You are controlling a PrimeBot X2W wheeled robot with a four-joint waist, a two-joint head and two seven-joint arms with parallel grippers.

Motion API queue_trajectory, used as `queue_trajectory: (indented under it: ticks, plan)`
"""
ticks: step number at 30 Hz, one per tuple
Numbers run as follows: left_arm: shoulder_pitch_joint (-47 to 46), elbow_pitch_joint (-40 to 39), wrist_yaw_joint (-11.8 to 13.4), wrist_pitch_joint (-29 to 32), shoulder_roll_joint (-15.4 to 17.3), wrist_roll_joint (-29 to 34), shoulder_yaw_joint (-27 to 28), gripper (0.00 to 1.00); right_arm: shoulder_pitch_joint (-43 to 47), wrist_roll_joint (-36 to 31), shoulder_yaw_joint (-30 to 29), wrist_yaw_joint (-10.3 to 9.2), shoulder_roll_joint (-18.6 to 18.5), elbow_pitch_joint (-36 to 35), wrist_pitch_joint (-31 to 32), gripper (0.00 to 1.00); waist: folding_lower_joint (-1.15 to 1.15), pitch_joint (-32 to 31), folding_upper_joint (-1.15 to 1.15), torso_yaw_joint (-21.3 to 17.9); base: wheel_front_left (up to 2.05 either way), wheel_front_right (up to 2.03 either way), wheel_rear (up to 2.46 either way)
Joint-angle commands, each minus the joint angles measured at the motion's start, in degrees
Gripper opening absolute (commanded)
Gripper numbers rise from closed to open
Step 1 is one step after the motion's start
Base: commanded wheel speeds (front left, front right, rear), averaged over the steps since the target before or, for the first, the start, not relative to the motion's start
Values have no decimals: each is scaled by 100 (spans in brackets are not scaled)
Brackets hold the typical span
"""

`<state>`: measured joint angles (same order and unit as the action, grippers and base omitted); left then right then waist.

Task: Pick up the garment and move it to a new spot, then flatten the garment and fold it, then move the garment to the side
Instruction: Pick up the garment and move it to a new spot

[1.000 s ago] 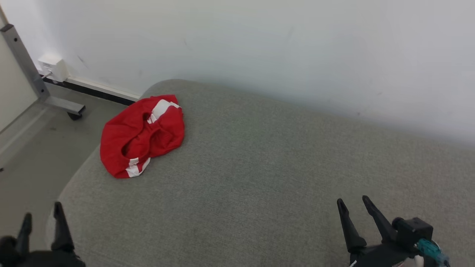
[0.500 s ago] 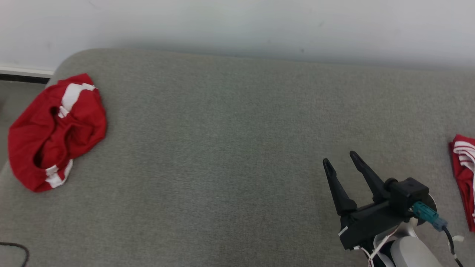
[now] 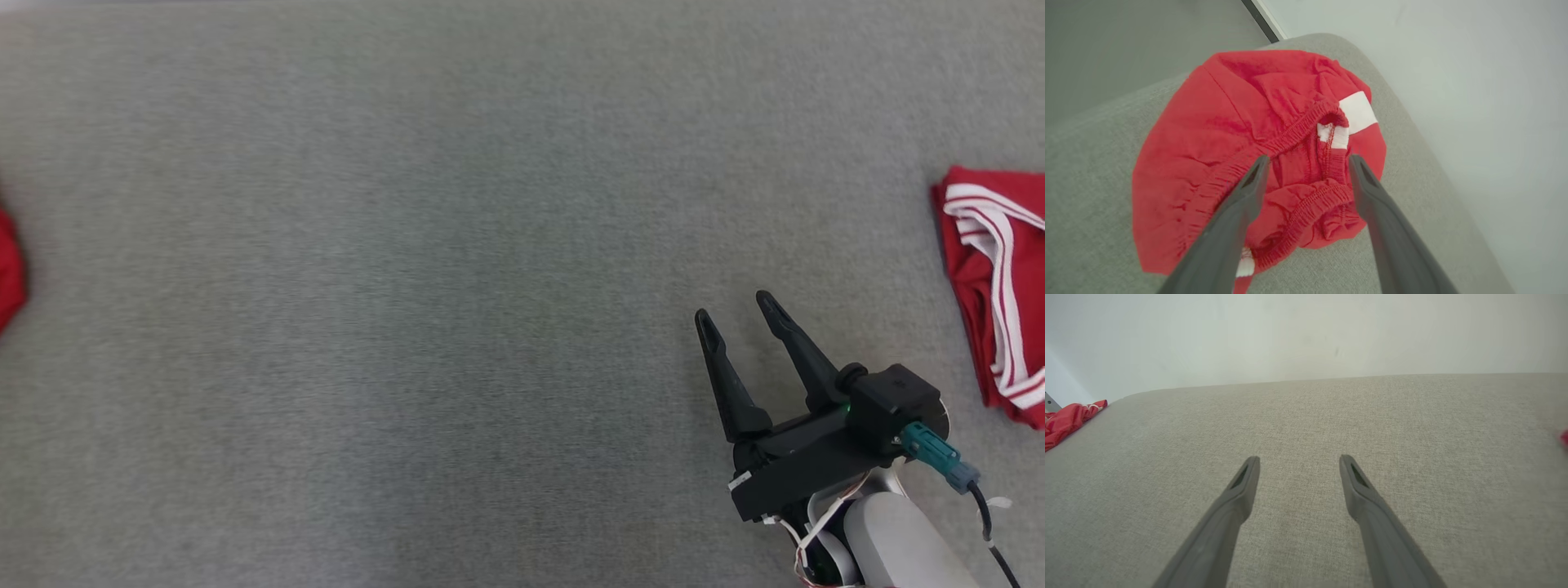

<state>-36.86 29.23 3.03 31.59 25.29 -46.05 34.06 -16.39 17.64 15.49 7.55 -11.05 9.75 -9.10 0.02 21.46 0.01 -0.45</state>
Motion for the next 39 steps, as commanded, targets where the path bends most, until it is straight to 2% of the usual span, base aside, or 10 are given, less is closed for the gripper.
queue_trajectory:
  ticks: [1,8,15,16,17,18,22,27,33,39]
  plan:
    - [-23,82,70,83,5,-42,42,100,-31,3,14,-14,12,0,-40,100,-2,389,-1,-392,0,0,0]
    - [216,342,222,273,54,-32,57,100,-89,26,38,-14,-21,-29,-63,100,-2,449,-1,-490,0,0,0]
    - [302,591,246,450,96,113,-152,98,-63,-22,24,-14,-38,-79,-15,100,-2,443,-1,-518,0,0,0]
    - [327,628,249,486,92,130,-179,78,-63,-28,22,-14,-36,-82,-11,100,-2,436,-1,-520,0,0,0]
    - [354,655,234,513,82,143,-213,36,-65,-32,19,-14,-30,-84,-1,100,-2,429,-1,-520,0,0,0]
    - [376,679,220,521,72,155,-240,0,-66,-36,18,-14,-20,-84,4,100,-2,418,-1,-519,0,0,0]
    - [451,762,257,571,-15,129,-274,0,-26,-15,5,-14,-24,-56,5,100,-2,323,-1,-469,0,0,0]
    - [434,601,181,422,65,70,-179,0,41,-8,-26,-14,13,-23,-36,100,-2,114,-1,-379,0,0,0]
    - [159,177,78,389,110,-41,-196,0,145,93,-55,-14,58,174,-140,100,-2,-387,-1,-123,0,0,0]
    - [3,-609,-3,610,126,-95,-384,0,288,207,32,-14,192,453,-277,100,-2,-1043,-1,-11,0,0,0]
